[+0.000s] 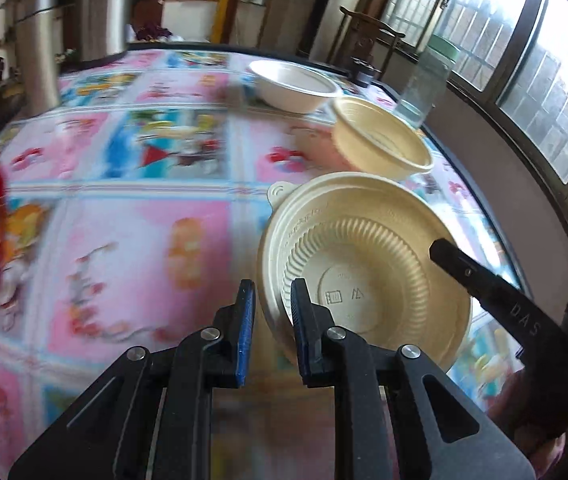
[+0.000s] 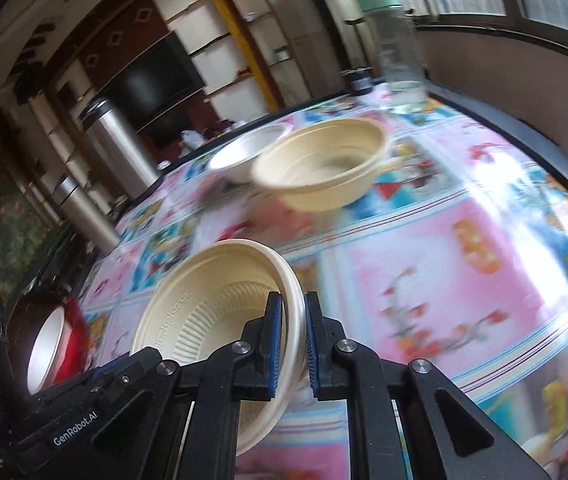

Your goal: Organize plates and bowls

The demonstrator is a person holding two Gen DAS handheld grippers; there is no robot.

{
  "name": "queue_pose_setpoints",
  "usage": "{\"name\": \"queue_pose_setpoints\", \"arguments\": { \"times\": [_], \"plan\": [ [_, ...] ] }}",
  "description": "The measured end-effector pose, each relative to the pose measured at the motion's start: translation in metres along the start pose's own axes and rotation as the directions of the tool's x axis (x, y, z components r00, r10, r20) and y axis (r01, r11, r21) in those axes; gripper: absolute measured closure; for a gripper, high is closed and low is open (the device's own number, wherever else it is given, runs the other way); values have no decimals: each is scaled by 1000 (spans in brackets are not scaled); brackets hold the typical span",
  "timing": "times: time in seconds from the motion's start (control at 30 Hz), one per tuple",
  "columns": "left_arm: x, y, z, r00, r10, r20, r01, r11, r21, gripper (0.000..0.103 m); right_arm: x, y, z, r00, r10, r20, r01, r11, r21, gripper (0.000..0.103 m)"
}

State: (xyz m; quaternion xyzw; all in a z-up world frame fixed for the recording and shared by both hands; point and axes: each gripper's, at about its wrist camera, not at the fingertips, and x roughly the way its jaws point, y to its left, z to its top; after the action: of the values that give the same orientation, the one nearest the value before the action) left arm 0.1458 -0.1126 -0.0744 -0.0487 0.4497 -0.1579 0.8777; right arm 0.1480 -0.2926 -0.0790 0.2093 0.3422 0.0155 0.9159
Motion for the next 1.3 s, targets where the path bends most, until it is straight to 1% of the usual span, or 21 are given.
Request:
{"name": "queue_pose_setpoints", "arguments": {
  "times": [0.1, 0.23, 0.3, 0.37, 0.43, 0.47, 0.5, 0.6, 0.67, 0.73, 0.83, 0.9, 0.97, 1.03, 1.13, 1.3],
  "plan": [
    [-14, 16, -9, 999, 32, 9, -32, 999, 5, 87, 2, 20, -11, 999, 30, -16, -30, 999, -25, 92],
    [-31, 32, -20, 997, 79, 12, -80, 997, 19, 87, -3, 40, -27, 997, 78, -17, -78, 997, -15, 91],
    [-38, 43, -24, 996, 89, 8, -89, 996, 18, 87, -6, 52, -36, 997, 82, -9, -82, 996, -34, 92],
    [-44, 53, -31, 993, 117, 1, -117, 993, 30, 87, -8, 65, -45, 996, 91, -9, -92, 994, -58, 92],
    [-51, 61, -39, 991, 134, 14, -134, 990, 46, 87, -10, 75, -55, 996, 89, -12, -90, 992, -85, 92],
    [-56, 63, -44, 989, 146, 22, -147, 987, 58, 86, -12, 79, -60, 994, 105, -25, -107, 991, -81, 92],
    [-61, 65, -49, 986, 163, 24, -165, 984, 69, 86, -15, 78, -64, 990, 142, -24, -143, 988, -54, 92],
    [-75, 73, -62, 985, 168, 27, -169, 983, 76, 86, -19, 79, -79, 983, 172, -58, -173, 985, -7, 92],
    [-83, 77, -67, 985, 174, 23, -175, 981, 82, 86, -21, 83, -86, 981, 173, -88, -174, 985, 0, 92],
    [-88, 82, -70, 985, 174, 16, -174, 981, 82, 86, -22, 86, -88, 975, 191, -114, -190, 982, 21, 92],
    [-95, 96, -69, 987, 159, -11, -158, 986, 54, 86, -25, 96, -81, 955, 251, -156, -242, 967, 78, 93],
    [-105, 106, -64, 990, 140, -10, -139, 990, 22, 86, -29, 109, -75, 951, 269, -153, -262, 963, 67, 94],
    [-122, 115, -54, 990, 142, 22, -142, 990, -2, 86, -35, 127, -67, 948, 285, -138, -283, 958, 37, 94],
    [-138, 122, -45, 986, 157, 61, -156, 988, -21, 86, -40, 148, -60, 941, 315, -121, -317, 949, 6, 94],
    [-162, 139, -31, 975, 190, 119, -184, 981, -60, 86, -39, 176, -52, 932, 347, -108, -352, 936, -31, 94],
    [-181, 167, -21, 955, 240, 174, -219, 967, -132, 86, -21, 212, -45, 913, 393, -108, -400, 915, -51, 93]
  ]
}}
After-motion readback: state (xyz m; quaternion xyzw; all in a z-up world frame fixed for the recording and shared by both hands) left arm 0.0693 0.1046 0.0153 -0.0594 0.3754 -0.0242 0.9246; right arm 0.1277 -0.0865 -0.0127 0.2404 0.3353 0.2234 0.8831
